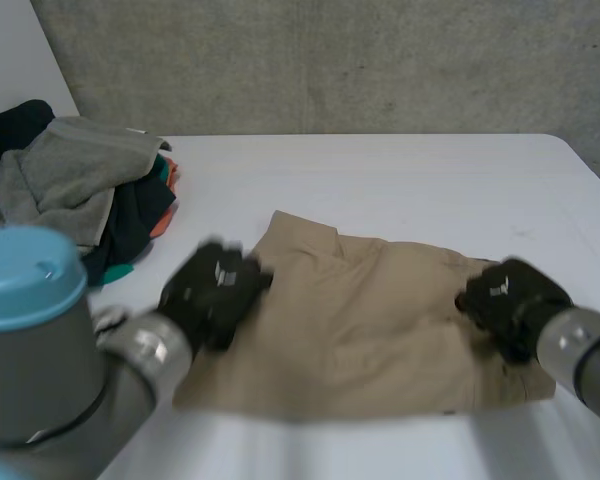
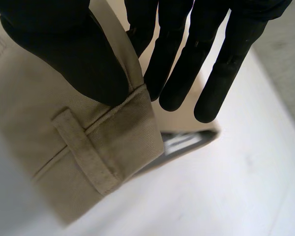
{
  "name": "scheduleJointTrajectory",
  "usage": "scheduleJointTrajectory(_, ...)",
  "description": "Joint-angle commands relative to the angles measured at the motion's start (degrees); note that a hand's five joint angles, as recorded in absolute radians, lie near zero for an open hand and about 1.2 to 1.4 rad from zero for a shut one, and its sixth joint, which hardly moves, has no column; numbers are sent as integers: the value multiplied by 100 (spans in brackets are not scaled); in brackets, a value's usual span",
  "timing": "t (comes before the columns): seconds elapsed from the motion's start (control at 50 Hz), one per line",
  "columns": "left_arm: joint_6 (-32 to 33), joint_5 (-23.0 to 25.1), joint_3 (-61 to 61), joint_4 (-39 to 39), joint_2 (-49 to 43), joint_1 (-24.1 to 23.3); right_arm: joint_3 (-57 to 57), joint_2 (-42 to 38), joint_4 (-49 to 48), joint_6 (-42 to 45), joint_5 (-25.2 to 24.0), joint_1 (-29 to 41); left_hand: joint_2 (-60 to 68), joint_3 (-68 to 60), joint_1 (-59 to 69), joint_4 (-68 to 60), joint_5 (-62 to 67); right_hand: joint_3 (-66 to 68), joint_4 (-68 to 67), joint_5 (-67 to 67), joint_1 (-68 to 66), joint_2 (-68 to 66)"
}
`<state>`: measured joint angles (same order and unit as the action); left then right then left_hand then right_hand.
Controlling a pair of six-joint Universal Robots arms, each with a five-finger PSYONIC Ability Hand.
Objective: Fold the laundry.
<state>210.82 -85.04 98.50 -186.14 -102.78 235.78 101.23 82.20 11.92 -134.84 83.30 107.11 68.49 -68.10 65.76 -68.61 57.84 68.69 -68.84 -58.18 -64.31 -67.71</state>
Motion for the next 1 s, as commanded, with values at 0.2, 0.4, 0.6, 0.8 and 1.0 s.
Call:
scheduleJointTrajectory(0.2,328,48,-4460,-1522,-3862,232,-1377,-2023,-2940,-130,977,91,1151,-1190,1424,-1139,1216,1131,-1116,-1182,-1569,-1229)
scheduleJointTrajectory(0.4,285,101,-5614,-1601,-4743,293,-2565,-3228,-3336,222,1592,73,-5659,5619,-5386,5670,-5593,-5869,5884,5818,5431,5771)
scheduleJointTrajectory(0.6,232,40,-4412,-1671,-3751,162,-1530,-1684,-1978,-884,1068,12,-5849,5810,-5576,5861,-5784,-5869,5884,5818,5431,5771)
scheduleJointTrajectory(0.8,-277,40,-2786,-1654,-2739,135,-202,-1092,-892,-1536,-156,-744,-5849,5810,-5576,5861,-5784,-5659,5673,5608,5221,5561)
scheduleJointTrajectory(1.0,-463,31,-2459,-1654,-2651,100,213,-1610,-2079,-1519,-218,-850,-5849,5810,-5576,5861,-5784,-2358,2372,2307,1920,2260)
